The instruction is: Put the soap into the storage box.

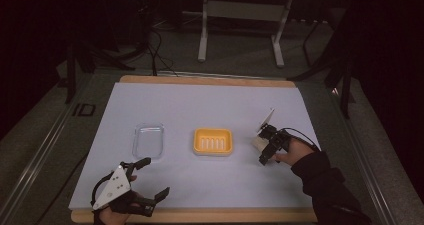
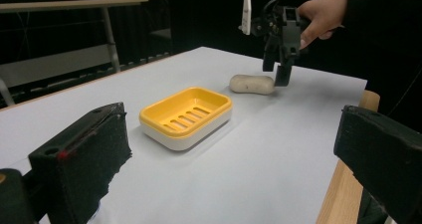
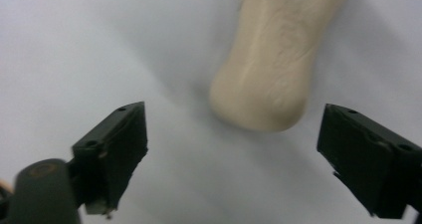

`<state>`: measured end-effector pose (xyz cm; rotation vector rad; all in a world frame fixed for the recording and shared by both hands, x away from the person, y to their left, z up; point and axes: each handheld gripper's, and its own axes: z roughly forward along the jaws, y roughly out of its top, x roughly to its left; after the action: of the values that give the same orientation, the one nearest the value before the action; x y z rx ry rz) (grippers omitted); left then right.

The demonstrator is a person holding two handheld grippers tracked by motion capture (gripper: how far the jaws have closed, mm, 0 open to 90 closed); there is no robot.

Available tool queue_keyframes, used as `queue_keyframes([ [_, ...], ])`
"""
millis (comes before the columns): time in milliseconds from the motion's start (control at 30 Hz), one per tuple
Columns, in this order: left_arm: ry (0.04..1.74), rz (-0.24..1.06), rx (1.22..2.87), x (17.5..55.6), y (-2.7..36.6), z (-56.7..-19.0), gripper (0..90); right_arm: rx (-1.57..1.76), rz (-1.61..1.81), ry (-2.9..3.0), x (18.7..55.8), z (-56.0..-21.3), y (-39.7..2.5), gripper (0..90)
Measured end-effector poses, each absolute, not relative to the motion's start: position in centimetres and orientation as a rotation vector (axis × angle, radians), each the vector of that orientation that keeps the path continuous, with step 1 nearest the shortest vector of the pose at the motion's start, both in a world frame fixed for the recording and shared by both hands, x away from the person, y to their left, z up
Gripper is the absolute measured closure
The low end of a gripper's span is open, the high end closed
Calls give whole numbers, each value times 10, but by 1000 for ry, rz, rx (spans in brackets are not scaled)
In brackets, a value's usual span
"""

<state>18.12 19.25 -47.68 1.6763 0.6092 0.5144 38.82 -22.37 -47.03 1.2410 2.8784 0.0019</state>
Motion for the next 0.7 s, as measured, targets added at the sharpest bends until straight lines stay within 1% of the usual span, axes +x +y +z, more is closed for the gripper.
queue_keyframes([
  [200,609,513,1675,181,193,-477,11,1270,43,2867,397,-473,-224,143],
  [433,608,513,1675,181,193,-477,12,1278,108,2829,403,-473,-224,185],
  [633,607,513,1679,181,192,-477,11,1278,143,2823,407,-477,-222,188],
  [667,608,514,1679,181,192,-477,11,1294,150,2810,409,-478,-221,212],
  [700,608,514,1678,181,192,-477,11,1294,150,2810,409,-478,-221,212],
])
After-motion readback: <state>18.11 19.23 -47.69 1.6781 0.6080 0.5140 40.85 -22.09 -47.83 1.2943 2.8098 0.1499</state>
